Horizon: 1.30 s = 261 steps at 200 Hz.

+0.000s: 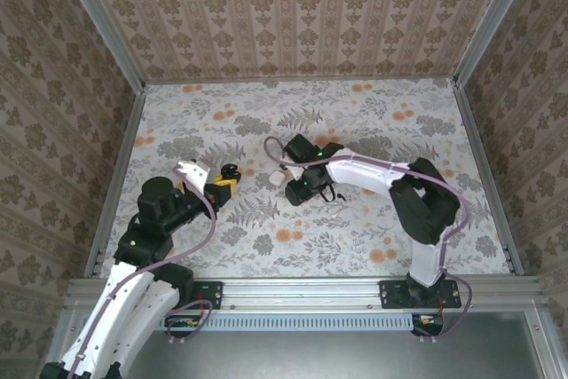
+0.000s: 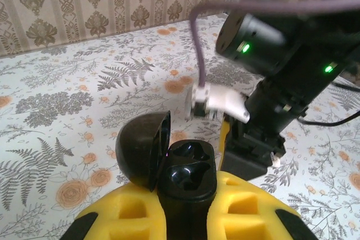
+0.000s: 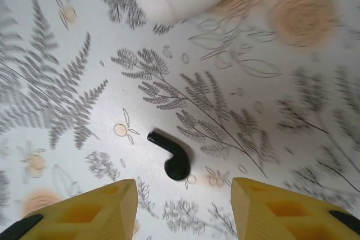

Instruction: Insert wireless bluetooth earbuds into charging case

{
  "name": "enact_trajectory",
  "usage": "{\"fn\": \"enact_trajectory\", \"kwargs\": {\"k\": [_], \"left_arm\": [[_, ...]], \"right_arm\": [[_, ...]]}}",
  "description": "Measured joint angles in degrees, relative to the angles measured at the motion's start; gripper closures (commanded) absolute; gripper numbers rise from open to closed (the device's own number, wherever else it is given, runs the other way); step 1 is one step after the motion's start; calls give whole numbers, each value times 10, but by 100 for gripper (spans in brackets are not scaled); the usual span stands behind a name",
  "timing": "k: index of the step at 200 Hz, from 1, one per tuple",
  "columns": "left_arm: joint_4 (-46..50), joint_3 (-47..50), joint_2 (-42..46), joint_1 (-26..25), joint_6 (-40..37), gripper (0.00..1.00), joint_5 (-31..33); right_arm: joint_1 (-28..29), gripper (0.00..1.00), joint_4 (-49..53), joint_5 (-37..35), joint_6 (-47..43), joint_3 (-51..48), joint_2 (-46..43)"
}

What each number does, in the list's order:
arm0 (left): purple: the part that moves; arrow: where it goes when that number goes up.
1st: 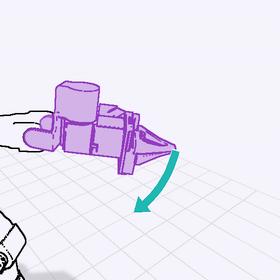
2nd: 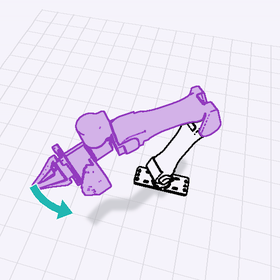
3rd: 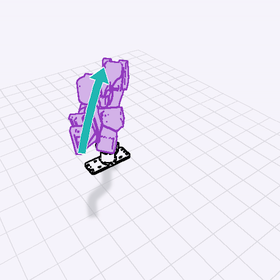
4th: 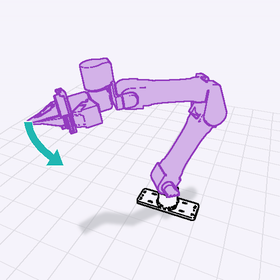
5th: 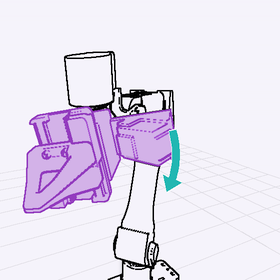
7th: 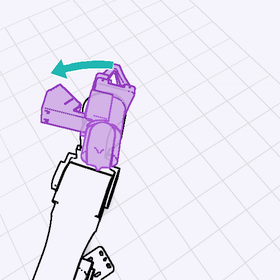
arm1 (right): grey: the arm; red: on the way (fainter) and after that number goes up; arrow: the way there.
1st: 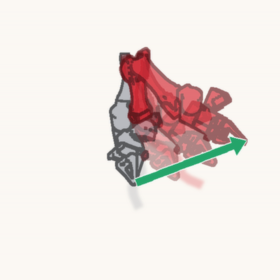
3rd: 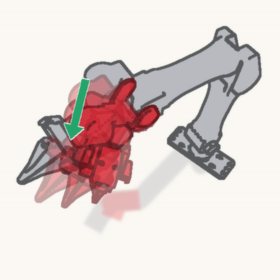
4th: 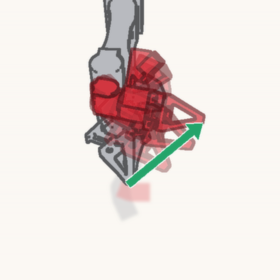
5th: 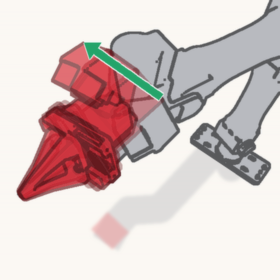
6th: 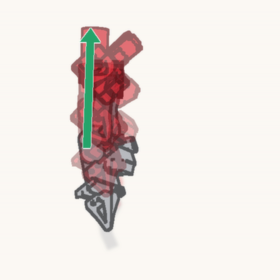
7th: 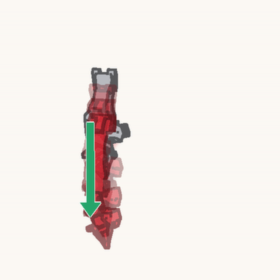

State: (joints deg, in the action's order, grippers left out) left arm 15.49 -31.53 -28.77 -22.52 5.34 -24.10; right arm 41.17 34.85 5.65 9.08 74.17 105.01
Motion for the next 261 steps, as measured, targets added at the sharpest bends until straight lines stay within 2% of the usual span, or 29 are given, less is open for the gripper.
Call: {"fn": "enact_trajectory", "kwargs": {"k": [50,78,110,136,176,261], "left_arm": [[-31,4,-25,-12,5,100,-2],[-43,16,-38,-18,5,100,-2],[-57,26,-49,-21,7,100,-2],[-57,28,-49,-23,7,100,-2],[-57,39,-35,-23,7,100,-2],[-57,50,-34,-23,7,100,-2]], "right_arm": [[-5,72,-56,6,176,-77,-112],[17,80,-103,16,273,-127,-98],[48,85,-137,34,332,-126,-35],[50,87,-138,38,349,-116,8],[28,88,-130,36,346,-79,26],[-24,88,-102,17,312,-50,24]]}}
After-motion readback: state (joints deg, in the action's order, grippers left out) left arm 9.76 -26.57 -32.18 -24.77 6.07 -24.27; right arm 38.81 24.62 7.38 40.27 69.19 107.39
